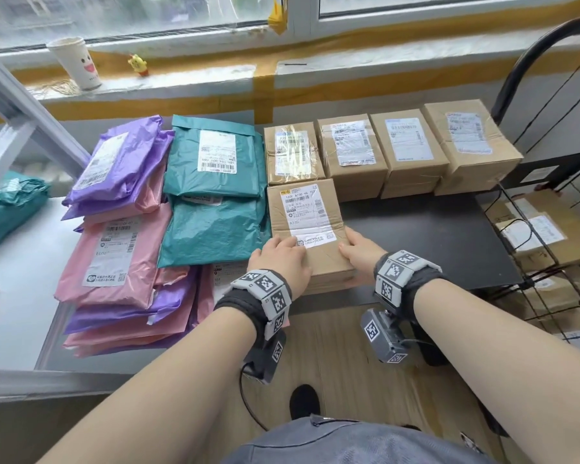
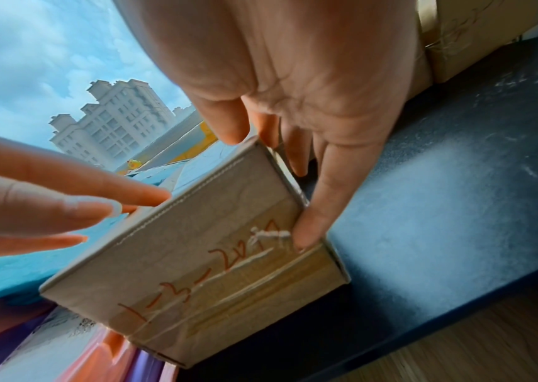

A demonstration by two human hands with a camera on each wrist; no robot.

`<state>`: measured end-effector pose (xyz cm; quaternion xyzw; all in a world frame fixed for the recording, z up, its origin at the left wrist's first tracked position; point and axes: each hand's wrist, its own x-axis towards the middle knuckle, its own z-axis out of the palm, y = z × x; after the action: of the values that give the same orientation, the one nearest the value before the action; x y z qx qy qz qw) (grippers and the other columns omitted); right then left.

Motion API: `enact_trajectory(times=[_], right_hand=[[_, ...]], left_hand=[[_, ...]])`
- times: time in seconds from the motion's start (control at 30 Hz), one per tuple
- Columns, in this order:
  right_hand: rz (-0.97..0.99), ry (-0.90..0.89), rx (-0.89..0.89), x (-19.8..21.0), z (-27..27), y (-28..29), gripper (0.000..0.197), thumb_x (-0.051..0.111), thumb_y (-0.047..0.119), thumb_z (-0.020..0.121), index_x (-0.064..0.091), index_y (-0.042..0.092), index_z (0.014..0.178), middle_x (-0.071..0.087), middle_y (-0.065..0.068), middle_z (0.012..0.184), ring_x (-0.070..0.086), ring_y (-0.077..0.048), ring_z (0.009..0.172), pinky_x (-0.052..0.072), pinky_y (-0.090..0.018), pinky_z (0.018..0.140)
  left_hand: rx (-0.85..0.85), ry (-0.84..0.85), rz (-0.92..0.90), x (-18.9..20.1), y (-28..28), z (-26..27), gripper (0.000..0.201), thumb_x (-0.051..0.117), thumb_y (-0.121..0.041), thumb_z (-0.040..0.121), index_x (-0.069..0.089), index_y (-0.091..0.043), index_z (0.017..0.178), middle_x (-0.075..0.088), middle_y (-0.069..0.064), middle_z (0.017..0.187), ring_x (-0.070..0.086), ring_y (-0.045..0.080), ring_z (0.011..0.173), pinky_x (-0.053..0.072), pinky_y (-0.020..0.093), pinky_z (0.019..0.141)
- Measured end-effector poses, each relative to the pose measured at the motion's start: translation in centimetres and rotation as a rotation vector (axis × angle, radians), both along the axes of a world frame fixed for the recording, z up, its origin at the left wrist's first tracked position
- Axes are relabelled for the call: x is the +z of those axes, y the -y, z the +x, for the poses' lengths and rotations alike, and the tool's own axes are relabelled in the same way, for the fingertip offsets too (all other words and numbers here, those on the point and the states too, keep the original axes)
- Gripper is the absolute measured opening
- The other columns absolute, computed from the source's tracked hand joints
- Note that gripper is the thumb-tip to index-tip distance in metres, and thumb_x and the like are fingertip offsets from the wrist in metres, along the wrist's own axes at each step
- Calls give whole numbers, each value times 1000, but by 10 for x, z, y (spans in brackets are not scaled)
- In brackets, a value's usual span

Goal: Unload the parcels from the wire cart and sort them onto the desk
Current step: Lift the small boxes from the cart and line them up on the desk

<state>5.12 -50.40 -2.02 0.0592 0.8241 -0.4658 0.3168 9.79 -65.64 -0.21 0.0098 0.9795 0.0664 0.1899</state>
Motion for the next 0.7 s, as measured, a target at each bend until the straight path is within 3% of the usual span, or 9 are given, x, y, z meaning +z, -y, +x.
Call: enact_trajectory(times=[0.1, 0.17, 0.27, 0.47, 0.7], right_hand=[[6, -4, -44, 4, 0, -12, 51, 32, 20, 101, 17, 31, 149, 35, 2, 148, 46, -25, 125, 50, -39, 91], [-18, 5, -115, 7, 0, -28, 51, 32, 21, 101, 19, 33, 148, 28, 2, 153, 49, -23, 117, 52, -42, 91], [-24, -15, -170, 11, 3, -54, 49, 32, 20, 101, 24, 33, 147, 30, 1, 151, 48, -18, 102, 54, -39, 88], [9, -52, -279, 22, 11, -143, 47, 32, 16, 101, 29, 26, 147, 35, -3, 149, 53, -29, 117, 53, -44, 90], [-21, -44, -508, 25, 30, -280, 44, 32, 17, 101, 35, 22, 144, 38, -3, 146, 52, -32, 119, 53, -42, 90]], left_hand=[[26, 57, -43, 3, -7, -1, 43, 40, -44, 94, 52, -20, 127, 40, -4, 138, 22, 23, 141, 28, 49, 111], [55, 79, -87, 6, -17, -4, 45, 40, -46, 93, 54, -17, 124, 44, -1, 134, 28, 24, 137, 30, 49, 109], [68, 24, -118, 11, -37, -9, 47, 38, -45, 93, 52, -13, 125, 45, 4, 136, 36, 25, 132, 35, 45, 106], [-34, -53, 22, 24, -127, -27, 55, 43, -43, 94, 42, -12, 139, 30, 8, 152, 29, 26, 140, 28, 40, 114], [-187, -5, 101, 41, -262, -40, 51, 44, -41, 94, 42, -15, 139, 38, 8, 145, 40, 29, 131, 36, 40, 108]])
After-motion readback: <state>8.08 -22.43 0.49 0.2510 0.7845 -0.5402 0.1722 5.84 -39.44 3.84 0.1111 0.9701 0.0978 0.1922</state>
